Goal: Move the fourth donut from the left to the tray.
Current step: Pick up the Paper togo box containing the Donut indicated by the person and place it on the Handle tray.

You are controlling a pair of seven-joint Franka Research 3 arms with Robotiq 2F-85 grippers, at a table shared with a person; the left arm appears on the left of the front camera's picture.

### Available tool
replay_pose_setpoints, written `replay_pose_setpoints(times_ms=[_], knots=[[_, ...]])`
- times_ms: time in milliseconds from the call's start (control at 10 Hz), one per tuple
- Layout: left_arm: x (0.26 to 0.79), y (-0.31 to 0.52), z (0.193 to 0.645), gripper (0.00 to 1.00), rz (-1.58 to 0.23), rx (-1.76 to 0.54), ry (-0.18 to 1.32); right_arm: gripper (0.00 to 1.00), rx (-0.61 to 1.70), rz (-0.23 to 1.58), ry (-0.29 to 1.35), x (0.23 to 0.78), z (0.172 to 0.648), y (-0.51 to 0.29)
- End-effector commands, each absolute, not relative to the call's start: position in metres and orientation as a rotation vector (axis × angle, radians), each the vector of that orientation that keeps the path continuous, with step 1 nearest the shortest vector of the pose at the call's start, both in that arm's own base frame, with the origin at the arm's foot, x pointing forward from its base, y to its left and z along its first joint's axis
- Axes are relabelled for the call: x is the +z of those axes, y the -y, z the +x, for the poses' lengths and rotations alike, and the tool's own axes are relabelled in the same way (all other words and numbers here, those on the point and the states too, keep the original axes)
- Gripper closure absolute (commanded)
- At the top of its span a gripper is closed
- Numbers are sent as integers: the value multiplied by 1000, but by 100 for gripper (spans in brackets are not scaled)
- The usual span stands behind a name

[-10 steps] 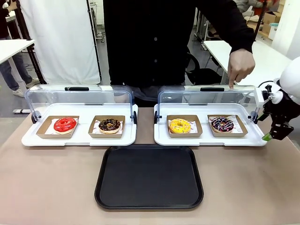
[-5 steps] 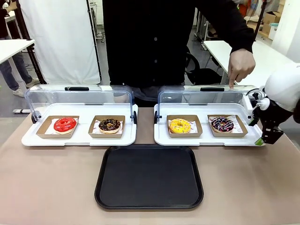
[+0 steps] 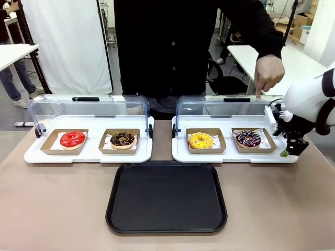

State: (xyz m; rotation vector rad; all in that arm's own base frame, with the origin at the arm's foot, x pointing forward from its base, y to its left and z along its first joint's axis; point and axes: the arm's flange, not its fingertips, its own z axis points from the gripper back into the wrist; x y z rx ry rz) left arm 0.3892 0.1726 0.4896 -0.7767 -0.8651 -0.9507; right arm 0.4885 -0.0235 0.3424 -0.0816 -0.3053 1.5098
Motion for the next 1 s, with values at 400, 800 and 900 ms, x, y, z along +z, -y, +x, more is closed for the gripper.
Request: replay_pose_setpoints(times_ms=[400,800,900], knots=[[491,-174,390,0,-786,-967,892,0,1569,-122,329,322,521,26],[491,-174,390,0,-786,-967,892,0,1564,-98,333,309,524,26],[491,-174,390,0,-786,-967,892,0,1566,-97,335,308,524,25]])
